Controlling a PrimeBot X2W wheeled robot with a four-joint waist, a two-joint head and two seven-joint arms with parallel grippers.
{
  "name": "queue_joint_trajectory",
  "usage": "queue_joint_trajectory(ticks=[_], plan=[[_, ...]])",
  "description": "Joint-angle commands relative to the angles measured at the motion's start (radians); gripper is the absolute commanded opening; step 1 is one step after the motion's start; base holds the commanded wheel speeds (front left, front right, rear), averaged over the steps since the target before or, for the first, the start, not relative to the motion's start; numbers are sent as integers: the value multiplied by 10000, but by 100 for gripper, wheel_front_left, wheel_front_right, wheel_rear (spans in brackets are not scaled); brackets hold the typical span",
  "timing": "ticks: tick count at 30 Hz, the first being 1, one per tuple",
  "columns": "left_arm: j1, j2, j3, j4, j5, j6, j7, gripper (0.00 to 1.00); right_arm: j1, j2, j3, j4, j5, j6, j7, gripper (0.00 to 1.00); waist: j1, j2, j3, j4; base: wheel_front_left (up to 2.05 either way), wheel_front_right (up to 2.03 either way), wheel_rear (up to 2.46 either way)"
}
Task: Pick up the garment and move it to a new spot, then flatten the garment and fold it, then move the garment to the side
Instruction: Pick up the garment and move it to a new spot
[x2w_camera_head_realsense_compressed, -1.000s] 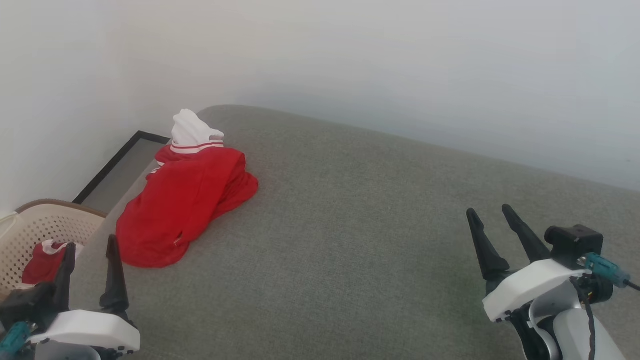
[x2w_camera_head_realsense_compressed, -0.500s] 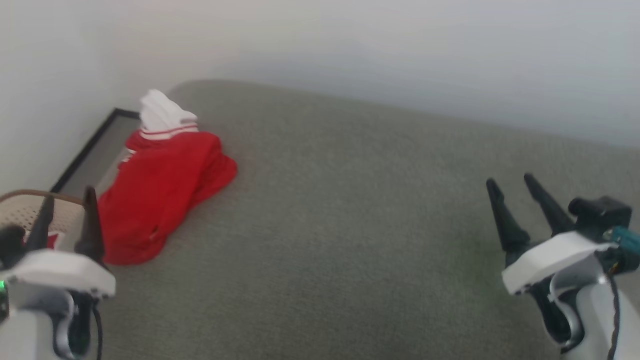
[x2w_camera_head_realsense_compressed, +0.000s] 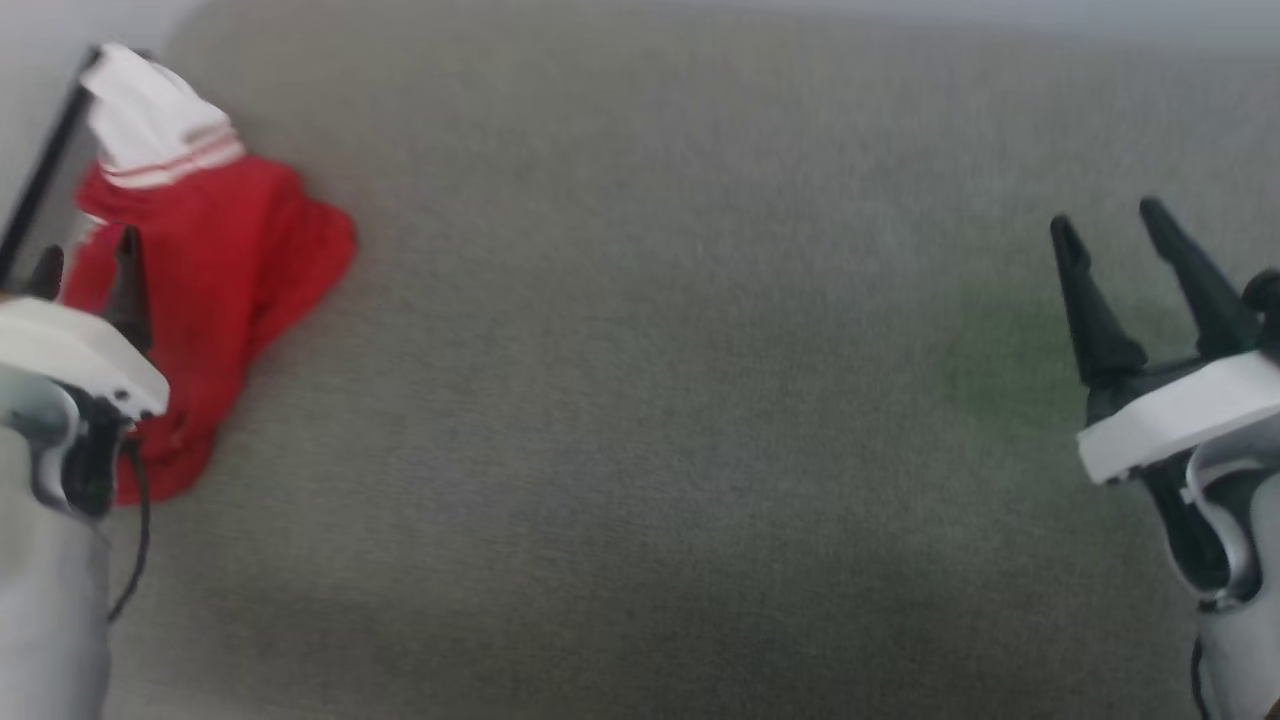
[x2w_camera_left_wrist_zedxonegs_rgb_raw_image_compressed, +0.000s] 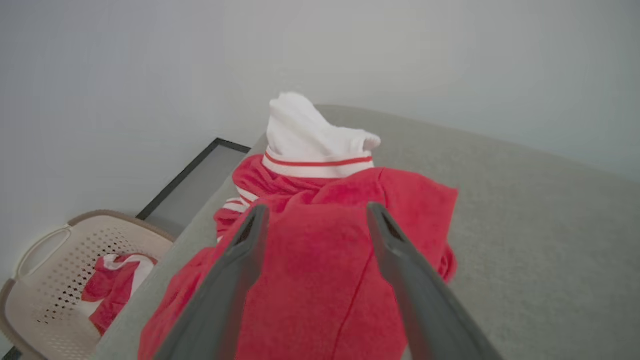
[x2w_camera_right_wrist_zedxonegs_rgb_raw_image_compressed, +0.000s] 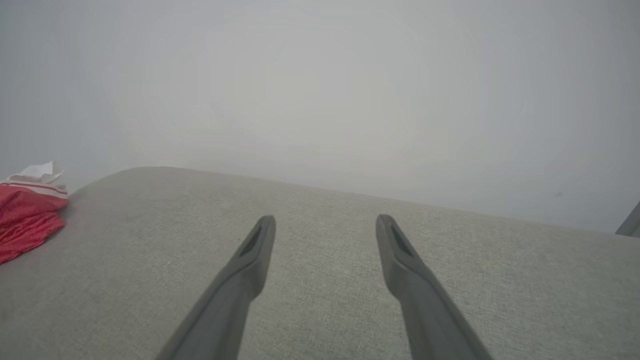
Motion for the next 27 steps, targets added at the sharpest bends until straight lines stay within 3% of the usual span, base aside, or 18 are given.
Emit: queue_joint_trajectory(ticks=[1, 12, 17, 18, 19, 27], plan=[[-451, 62, -55, 506, -204, -58, 232, 100, -197, -57, 2, -178, -103, 4, 99, 100, 0, 0, 981, -379, 0, 0, 0], [-2243, -38, -124, 4397, -832, 60, 2690, 100, -382, -270, -269, -939, -205, 4, 459, 100, 0, 0, 1896, -572, 0, 0, 0], [-2508, -168, -118, 5304, -940, 144, 3000, 100, -388, -267, -384, -1007, -268, 4, 568, 100, 0, 0, 1945, -522, 0, 0, 0], [-2598, -81, -52, 5355, -975, 184, 2859, 35, -416, -261, -401, -1010, -276, 4, 596, 100, 0, 0, 1943, -504, 0, 0, 0], [-2673, -12, -44, 5423, -1004, 156, 2817, 0, -450, -248, -410, -1001, -278, 4, 603, 100, 0, 0, 1926, -494, 0, 0, 0], [-3279, 788, -338, 5022, -822, -125, 1728, 0, -315, -103, -485, -784, -190, 4, 400, 100, 0, 0, 1345, -366, 0, 0, 0]])
